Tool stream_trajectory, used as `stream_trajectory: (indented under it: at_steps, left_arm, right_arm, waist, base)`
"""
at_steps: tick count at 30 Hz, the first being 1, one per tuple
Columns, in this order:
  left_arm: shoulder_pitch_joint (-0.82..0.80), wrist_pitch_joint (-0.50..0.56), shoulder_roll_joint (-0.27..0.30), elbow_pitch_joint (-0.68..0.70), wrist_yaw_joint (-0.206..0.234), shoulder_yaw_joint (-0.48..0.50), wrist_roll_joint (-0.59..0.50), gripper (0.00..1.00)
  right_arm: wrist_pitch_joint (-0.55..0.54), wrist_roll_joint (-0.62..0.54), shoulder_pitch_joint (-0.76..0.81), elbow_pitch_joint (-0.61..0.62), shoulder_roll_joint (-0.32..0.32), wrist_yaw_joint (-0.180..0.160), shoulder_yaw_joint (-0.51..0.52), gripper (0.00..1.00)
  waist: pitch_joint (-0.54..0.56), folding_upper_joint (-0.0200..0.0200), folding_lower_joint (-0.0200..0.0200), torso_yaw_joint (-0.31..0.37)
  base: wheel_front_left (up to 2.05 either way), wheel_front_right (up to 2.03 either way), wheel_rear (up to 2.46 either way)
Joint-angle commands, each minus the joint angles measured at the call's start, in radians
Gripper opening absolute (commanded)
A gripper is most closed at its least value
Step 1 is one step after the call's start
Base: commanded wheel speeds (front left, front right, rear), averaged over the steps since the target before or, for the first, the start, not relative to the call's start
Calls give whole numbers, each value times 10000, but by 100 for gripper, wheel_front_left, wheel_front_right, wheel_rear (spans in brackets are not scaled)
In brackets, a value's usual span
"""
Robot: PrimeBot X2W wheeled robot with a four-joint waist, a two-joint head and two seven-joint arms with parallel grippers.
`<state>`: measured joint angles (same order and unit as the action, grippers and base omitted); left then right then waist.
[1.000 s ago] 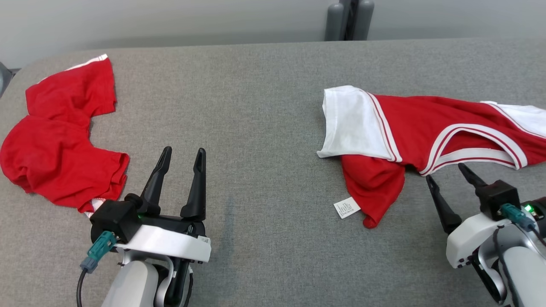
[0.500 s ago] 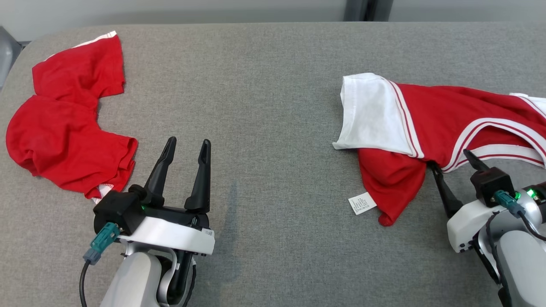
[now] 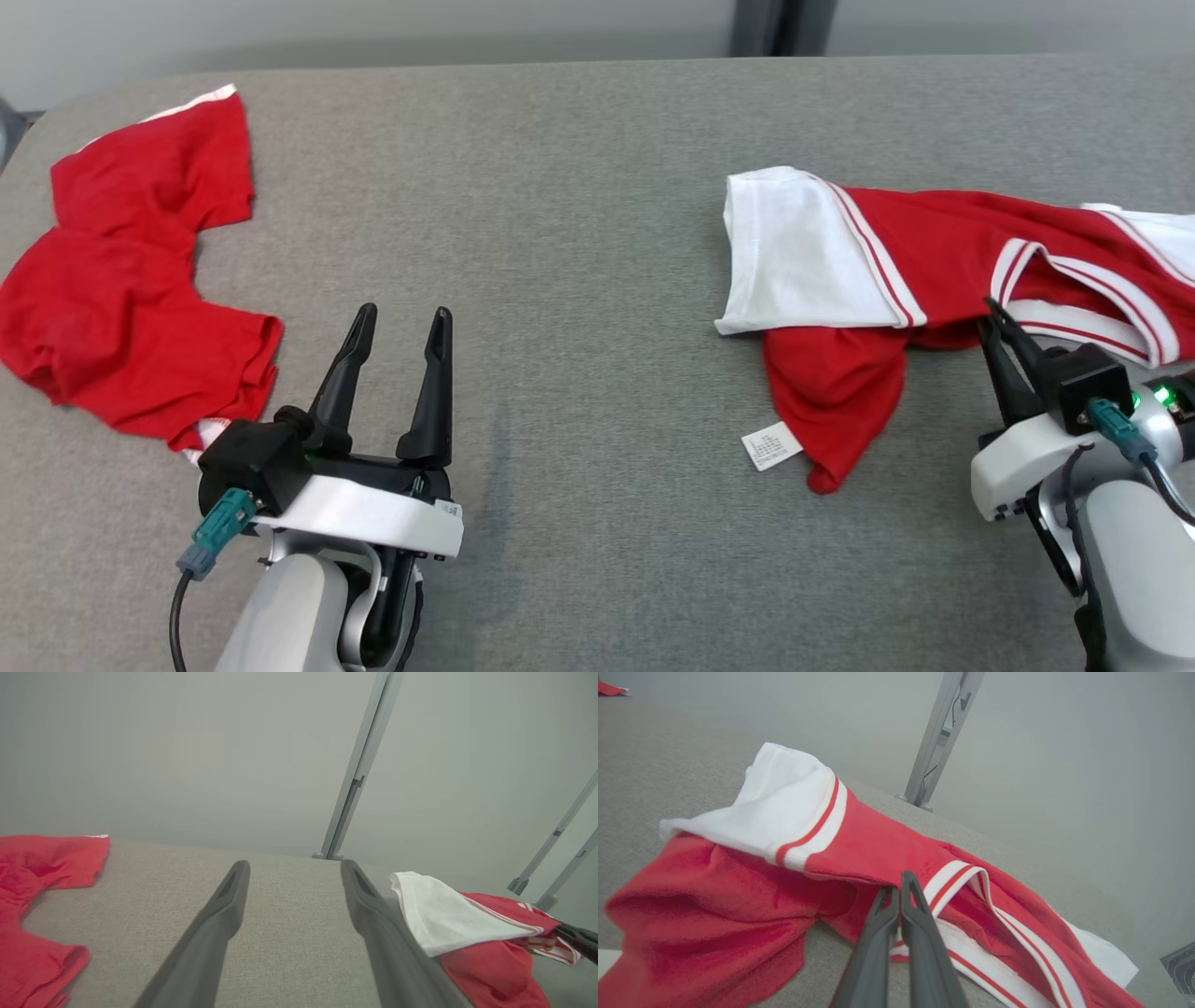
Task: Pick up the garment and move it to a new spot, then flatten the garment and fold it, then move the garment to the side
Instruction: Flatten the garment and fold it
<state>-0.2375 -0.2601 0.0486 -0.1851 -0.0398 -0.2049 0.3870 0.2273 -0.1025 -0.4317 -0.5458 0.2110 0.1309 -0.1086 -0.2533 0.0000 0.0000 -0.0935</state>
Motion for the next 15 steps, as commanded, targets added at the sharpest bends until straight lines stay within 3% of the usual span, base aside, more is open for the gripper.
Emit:
stream_trajectory:
  at_steps: [1,8,15]
  left_arm:
    - [42,-38,34,-13,5,84,-77,100]
    - [147,-38,36,-9,-69,287,-152,100]
    - [19,-38,34,-20,-120,344,-128,100]
  right_arm:
    - [143,-57,-65,299,-10,-3,140,0]
    - [334,281,618,2208,-191,-3,1066,0]
    - [168,861,1784,4054,58,-3,1881,0]
  waist:
    - [124,0,0,243]
    - [342,0,0,1054]
    - [348,0,0,1586]
  base:
    - [0,0,0]
    - [0,0,0]
    - [0,0,0]
